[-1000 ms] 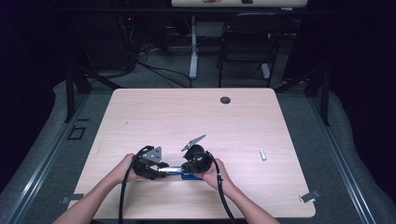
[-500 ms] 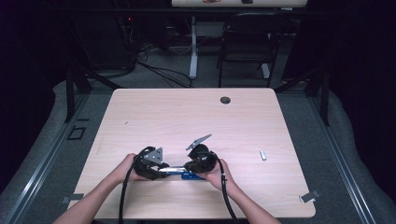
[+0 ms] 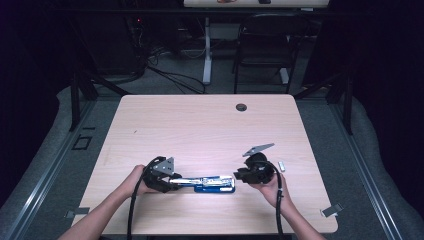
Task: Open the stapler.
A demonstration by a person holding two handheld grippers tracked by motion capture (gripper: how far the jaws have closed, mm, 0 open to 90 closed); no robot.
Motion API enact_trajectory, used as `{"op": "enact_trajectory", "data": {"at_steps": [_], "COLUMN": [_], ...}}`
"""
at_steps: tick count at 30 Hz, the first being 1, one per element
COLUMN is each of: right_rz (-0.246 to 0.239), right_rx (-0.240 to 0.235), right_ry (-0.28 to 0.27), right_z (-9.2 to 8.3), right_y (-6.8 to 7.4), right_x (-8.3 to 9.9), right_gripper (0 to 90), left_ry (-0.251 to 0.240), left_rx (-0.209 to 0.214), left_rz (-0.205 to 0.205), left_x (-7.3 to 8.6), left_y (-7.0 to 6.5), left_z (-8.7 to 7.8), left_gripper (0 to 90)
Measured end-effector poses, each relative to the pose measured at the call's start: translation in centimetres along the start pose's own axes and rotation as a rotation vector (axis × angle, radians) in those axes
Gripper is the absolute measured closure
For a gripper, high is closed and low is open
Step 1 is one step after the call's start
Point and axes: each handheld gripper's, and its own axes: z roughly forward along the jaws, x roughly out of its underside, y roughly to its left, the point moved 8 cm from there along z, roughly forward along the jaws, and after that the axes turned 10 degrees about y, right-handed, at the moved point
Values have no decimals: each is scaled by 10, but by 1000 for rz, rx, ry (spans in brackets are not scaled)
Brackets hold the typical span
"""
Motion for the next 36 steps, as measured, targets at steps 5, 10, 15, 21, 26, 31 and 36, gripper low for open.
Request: {"op": "enact_trajectory", "data": {"at_steps": [5, 10, 15, 21, 26, 31, 36], "right_rz": [76, 172, 189, 197, 210, 209, 212], "right_rx": [14, 123, 196, 237, 251, 254, 265], "right_ry": [27, -10, -16, -1, 11, 13, 21], "right_z": [-17, -34, -43, -48, -46, -46, -46], "right_y": [-34, -76, -93, -103, -110, -111, -115], "right_x": [26, 39, 42, 47, 48, 48, 50], "right_gripper": [634, 602, 601, 582, 576, 543, 522], "left_ry": [26, 43, 45, 40, 38, 28, 27], "left_rx": [-26, -12, -5, 15, -6, -10, 9], "left_rz": [-5, -46, -70, -63, -59, -55, -48], "left_x": [-2, -4, -4, -4, -4, -3, -2], "left_y": [-2, -3, -3, -2, -2, -2, -2], "left_z": [-1, -1, -2, -2, -1, -1, -1], "left_gripper": [612, 604, 599, 600, 601, 603, 602]}}
